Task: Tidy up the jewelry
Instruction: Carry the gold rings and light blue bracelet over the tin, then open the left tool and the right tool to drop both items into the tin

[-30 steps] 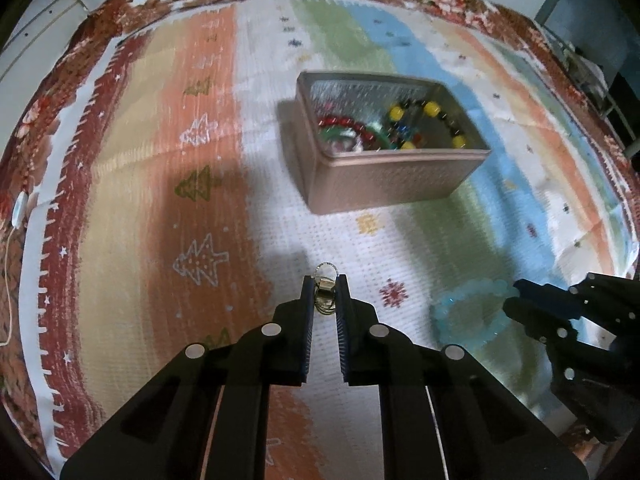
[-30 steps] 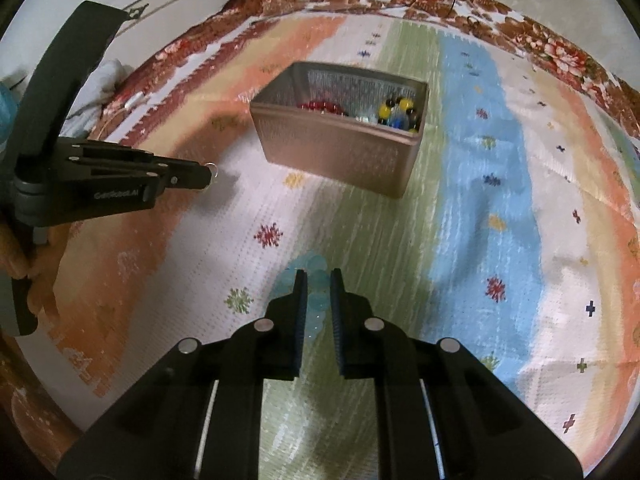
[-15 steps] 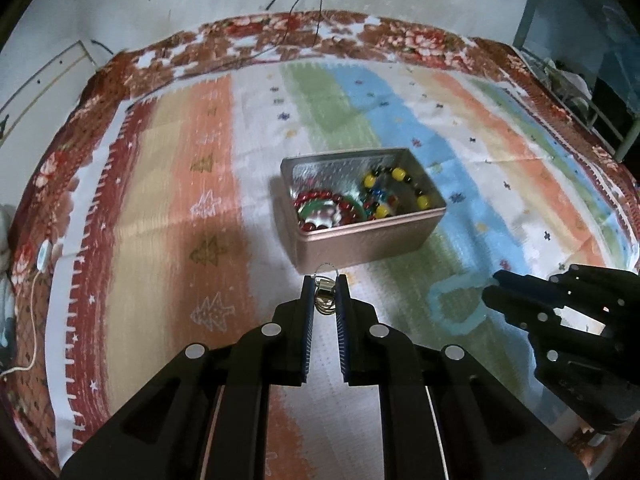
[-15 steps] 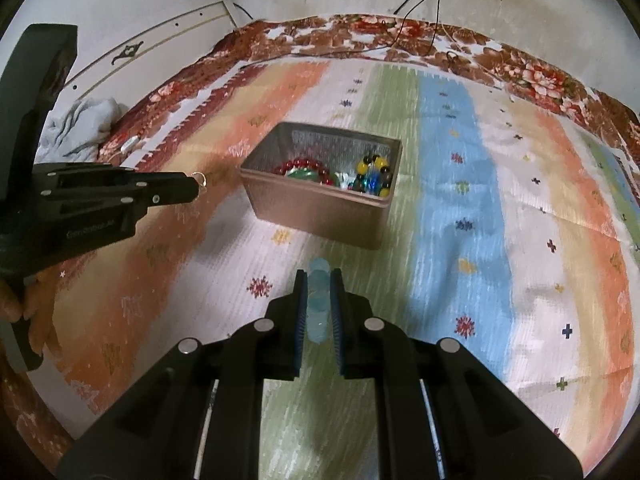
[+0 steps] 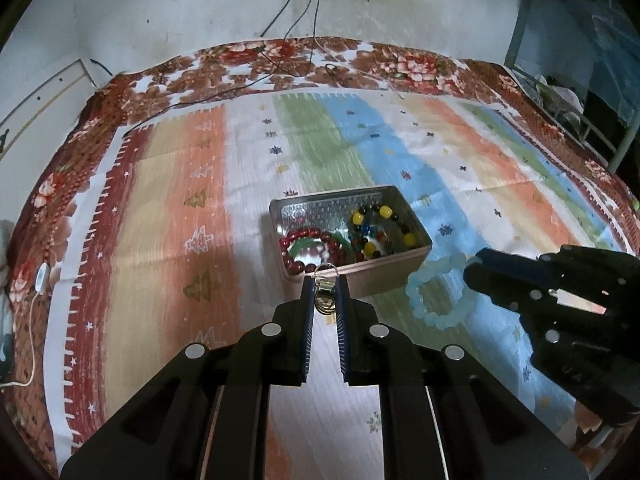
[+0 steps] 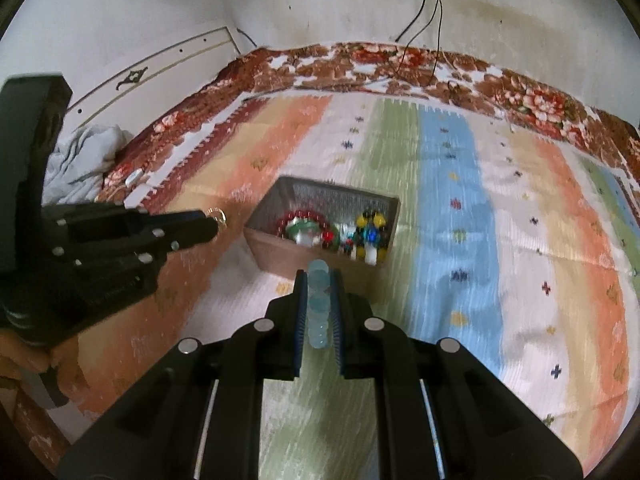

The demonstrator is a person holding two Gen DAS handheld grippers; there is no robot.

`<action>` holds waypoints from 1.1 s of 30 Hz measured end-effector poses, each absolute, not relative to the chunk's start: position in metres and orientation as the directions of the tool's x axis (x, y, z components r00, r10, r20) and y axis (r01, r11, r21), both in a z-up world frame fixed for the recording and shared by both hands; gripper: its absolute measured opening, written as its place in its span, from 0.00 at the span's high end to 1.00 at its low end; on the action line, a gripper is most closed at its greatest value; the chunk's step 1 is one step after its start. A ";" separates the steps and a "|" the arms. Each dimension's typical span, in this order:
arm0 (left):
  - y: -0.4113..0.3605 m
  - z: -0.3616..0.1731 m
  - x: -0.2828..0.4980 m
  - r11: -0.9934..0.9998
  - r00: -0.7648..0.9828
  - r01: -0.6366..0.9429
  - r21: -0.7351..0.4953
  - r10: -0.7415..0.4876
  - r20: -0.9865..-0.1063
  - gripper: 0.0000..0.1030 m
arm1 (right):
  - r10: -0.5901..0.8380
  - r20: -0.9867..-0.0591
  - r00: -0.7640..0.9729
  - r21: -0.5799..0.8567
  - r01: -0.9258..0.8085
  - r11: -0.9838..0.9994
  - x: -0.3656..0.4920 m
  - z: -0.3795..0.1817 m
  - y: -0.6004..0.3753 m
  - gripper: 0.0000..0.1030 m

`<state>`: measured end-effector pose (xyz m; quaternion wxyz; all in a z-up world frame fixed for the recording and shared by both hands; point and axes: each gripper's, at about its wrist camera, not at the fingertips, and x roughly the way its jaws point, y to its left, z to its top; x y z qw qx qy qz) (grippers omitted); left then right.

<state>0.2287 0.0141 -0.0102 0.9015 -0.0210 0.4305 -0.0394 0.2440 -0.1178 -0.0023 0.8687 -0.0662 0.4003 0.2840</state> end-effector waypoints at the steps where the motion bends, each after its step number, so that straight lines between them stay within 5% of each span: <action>1: 0.014 -0.010 0.230 0.996 0.629 0.053 -0.073 -0.090 -0.772 0.90 | 0.441 -0.728 0.525 0.111 -0.545 0.831 0.246 -0.001 -0.117 0.88; 33: 0.019 -0.023 0.285 0.988 0.637 0.059 -0.141 -0.146 -0.757 0.90 | 0.453 -0.735 0.504 0.122 -0.559 0.820 0.317 0.003 -0.099 0.88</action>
